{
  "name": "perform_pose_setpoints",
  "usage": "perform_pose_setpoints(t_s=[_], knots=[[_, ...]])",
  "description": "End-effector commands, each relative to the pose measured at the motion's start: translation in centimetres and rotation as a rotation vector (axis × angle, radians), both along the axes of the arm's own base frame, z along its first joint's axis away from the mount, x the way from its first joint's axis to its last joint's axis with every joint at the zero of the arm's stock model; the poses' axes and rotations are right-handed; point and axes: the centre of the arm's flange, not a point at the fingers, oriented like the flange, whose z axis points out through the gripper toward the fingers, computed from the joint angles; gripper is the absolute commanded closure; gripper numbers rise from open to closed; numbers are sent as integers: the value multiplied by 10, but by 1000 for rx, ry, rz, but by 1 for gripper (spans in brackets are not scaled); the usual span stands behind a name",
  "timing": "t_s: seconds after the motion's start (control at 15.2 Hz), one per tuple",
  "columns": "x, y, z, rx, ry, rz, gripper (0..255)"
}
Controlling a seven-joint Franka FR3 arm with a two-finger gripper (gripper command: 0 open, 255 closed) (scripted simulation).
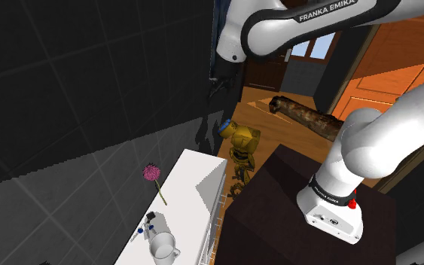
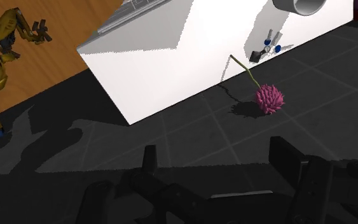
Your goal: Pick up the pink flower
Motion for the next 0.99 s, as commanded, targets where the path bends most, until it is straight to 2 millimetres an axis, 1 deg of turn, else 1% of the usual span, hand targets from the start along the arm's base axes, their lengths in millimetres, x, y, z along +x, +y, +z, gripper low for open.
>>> perform_pose_setpoints(t_s=[0.0, 0.92], knots=[[8, 15, -20, 0, -6, 19, 0], [66, 122, -155, -4, -33, 149, 0]])
